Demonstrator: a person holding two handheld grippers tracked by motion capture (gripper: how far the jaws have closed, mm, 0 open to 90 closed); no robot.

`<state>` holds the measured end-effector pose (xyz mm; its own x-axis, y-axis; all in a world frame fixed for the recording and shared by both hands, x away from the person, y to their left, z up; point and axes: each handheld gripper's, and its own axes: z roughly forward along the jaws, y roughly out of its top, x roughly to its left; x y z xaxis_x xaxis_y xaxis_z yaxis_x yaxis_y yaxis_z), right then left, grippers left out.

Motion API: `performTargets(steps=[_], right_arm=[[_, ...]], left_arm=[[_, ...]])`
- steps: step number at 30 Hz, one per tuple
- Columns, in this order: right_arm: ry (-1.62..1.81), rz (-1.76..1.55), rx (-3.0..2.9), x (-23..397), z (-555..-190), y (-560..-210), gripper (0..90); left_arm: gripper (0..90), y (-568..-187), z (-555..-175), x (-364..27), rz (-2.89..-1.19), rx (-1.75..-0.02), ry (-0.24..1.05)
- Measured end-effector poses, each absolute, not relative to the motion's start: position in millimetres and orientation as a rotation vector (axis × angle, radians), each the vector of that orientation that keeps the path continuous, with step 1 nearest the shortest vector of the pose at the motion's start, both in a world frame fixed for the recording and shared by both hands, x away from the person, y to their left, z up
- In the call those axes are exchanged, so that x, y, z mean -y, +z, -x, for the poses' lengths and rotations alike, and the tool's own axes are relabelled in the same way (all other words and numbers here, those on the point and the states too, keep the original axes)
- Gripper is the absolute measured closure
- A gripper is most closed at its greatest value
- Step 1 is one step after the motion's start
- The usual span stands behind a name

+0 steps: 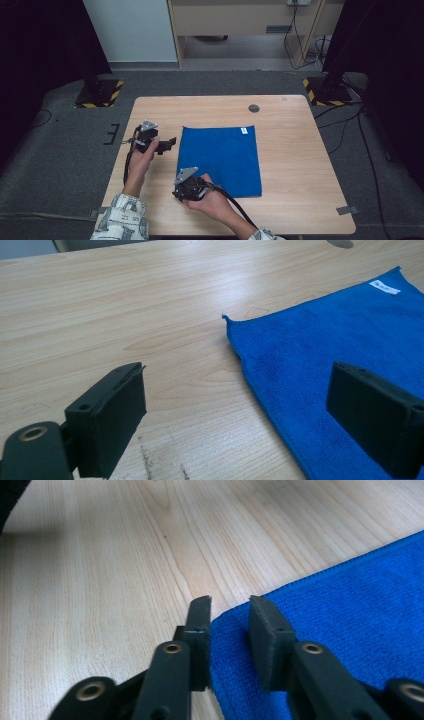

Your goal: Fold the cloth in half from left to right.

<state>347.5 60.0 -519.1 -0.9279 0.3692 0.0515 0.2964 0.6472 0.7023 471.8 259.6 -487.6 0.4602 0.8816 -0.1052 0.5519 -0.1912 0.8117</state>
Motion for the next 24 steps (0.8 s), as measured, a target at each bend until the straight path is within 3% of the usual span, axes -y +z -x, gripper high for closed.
performTargets(steps=[3, 11, 16, 20, 24], right_arm=[[1.123, -0.551, -2.76, -61.1, -347.0, -521.0, 61.8], [1.107, -0.546, -2.762, -63.8, -345.3, -524.4, 54.5], [1.088, -0.528, -2.738, -63.2, -343.6, -524.7, 62.6], [1.094, -0.552, -2.714, -58.8, -347.7, -524.8, 83.0], [1.114, -0.574, -2.713, -57.4, -348.8, -524.1, 84.8]], left_arm=[[8.5, -487.6, -471.8, -260.2, -1.873, -1.208, 0.495], [8.4, -489.0, -472.2, -260.9, -1.876, -1.212, 0.491], [8.4, -489.5, -472.0, -261.4, -1.875, -1.215, 0.492], [8.5, -489.5, -472.1, -261.5, -1.87, -1.216, 0.494], [8.6, -489.8, -472.3, -261.6, -1.872, -1.215, 0.493]])
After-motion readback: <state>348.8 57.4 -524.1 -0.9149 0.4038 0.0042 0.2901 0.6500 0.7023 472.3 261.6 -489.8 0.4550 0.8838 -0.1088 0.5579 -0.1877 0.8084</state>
